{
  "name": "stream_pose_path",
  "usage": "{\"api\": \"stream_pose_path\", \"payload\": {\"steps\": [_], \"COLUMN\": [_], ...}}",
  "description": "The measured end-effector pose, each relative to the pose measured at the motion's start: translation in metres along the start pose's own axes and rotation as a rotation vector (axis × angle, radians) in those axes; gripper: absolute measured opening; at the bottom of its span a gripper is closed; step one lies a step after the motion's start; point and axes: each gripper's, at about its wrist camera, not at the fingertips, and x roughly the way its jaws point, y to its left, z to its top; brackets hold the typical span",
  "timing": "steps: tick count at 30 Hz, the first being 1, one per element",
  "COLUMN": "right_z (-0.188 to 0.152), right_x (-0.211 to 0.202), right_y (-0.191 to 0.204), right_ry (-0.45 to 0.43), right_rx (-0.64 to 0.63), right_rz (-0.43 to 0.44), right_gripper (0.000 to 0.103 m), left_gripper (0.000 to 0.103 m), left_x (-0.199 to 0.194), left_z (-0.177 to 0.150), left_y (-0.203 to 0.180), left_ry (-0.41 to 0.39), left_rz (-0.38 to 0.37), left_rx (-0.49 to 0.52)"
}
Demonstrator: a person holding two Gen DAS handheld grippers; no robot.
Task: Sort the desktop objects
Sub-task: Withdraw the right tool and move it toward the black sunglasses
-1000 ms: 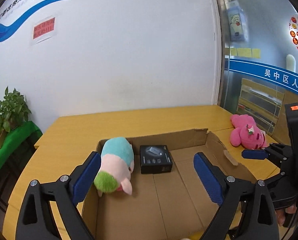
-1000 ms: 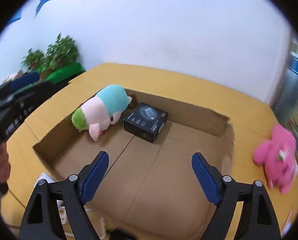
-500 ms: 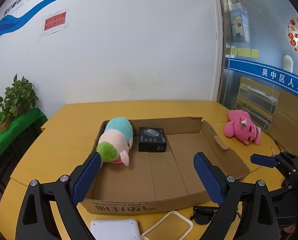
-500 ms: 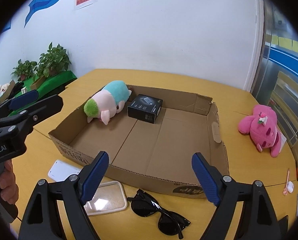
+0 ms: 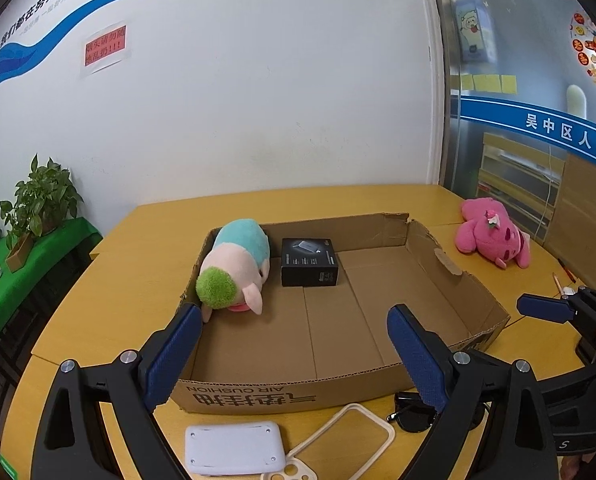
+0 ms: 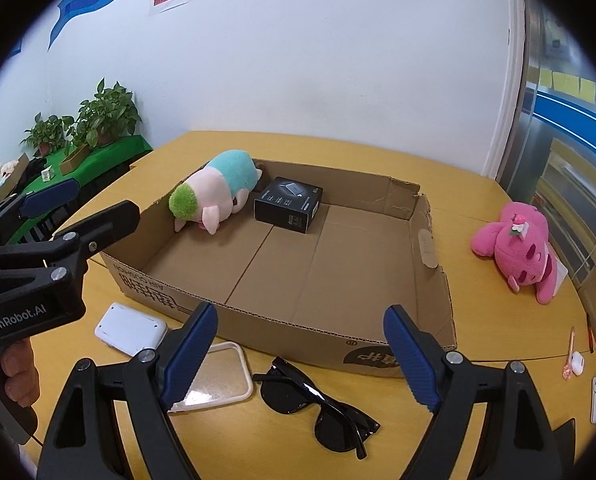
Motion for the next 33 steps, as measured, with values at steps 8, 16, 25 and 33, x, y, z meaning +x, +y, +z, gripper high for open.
{"api": "stream_pose_path", "payload": {"steps": [8, 16, 25, 33], "right_z": [-0.008, -0.012, -0.014, -0.045], "right_x": [0.004, 0.005, 0.007, 0.017], "right_y": [0.004, 0.001, -0.002, -0.021], "right_ry": [0.013, 0.014, 0.007, 0.044], "right_rx": [-0.001, 0.017, 0.009, -0.052], "right_rz": [0.011, 0.016, 0.019, 0.021], "right_gripper": [0.085, 0.085, 0.085, 0.085], "left_gripper": [0.096, 0.096, 0.096, 0.096], "left_x": [0.001, 0.002, 0.004, 0.008], "left_z": [-0.003, -0.006, -0.009, -0.036], "left_y": [0.002, -0.002, -0.005, 0.008], "left_ry": [0.015, 0.021, 0.046, 0.156], "left_rz": [-0.007, -0.011, -0.023, -0.07], "left_rx": [-0.013, -0.001, 0.002, -0.064]}}
